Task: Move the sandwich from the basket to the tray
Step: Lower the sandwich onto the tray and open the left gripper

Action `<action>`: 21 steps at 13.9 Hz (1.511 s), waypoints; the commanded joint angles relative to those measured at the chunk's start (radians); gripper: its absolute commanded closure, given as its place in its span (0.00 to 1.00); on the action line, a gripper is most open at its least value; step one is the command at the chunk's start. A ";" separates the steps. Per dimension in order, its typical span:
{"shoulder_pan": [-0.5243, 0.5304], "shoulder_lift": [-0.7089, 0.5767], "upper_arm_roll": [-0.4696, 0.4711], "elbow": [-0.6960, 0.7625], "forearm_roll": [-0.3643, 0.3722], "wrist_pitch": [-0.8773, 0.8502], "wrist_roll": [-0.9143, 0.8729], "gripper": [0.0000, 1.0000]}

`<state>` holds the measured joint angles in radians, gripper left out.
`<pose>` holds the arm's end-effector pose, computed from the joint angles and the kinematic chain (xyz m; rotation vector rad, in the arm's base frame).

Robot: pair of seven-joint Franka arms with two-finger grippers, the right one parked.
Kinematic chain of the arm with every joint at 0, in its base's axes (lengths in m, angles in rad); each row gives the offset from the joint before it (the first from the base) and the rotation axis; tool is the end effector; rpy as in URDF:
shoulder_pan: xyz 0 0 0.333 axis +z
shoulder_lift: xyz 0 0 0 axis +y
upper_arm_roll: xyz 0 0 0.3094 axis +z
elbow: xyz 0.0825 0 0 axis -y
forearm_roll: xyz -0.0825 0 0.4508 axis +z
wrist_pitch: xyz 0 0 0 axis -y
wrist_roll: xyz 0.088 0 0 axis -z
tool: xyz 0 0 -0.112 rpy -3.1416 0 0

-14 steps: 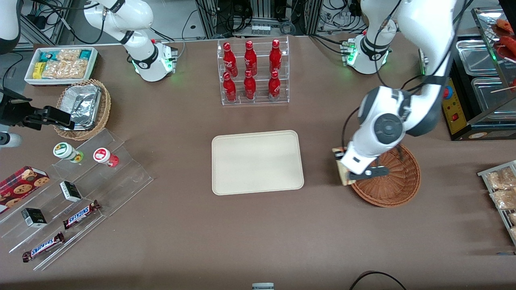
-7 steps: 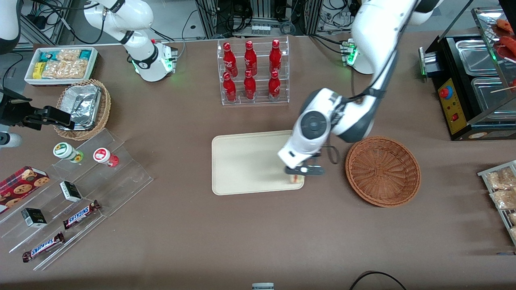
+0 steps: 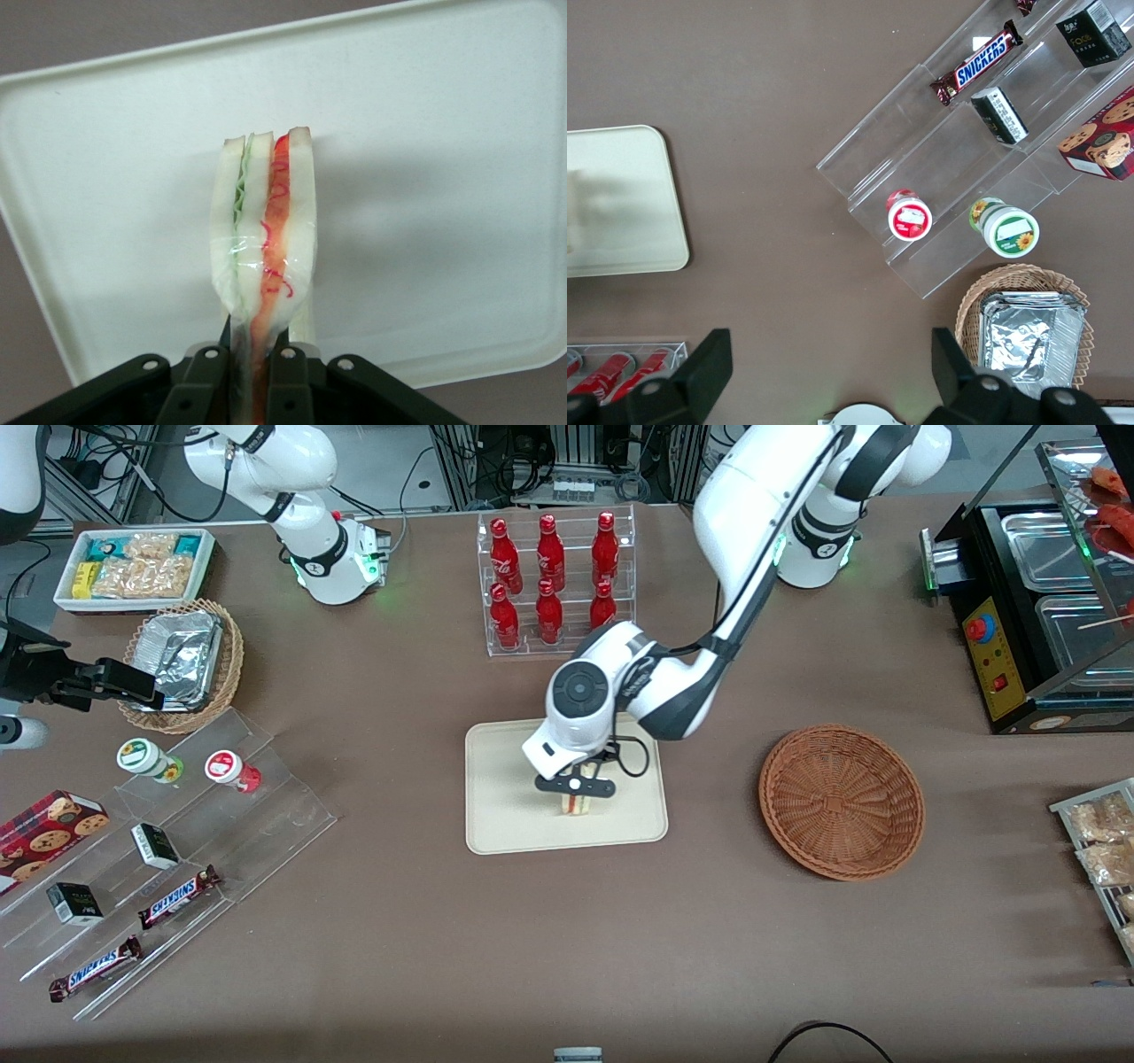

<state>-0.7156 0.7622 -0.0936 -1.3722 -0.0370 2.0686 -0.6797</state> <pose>0.5451 -0.5568 0.2133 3.1048 -0.1352 -0.1746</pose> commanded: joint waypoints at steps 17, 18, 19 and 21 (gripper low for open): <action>-0.013 0.098 0.020 0.104 0.000 -0.002 -0.098 0.00; -0.013 0.097 0.020 0.104 0.000 -0.002 -0.098 0.00; -0.013 0.095 0.020 0.104 0.000 -0.002 -0.098 0.00; -0.011 0.091 0.020 0.104 -0.001 -0.005 -0.098 0.00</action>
<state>-0.7196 0.8362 -0.0816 -1.3042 -0.0369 2.0692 -0.7606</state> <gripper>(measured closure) 0.467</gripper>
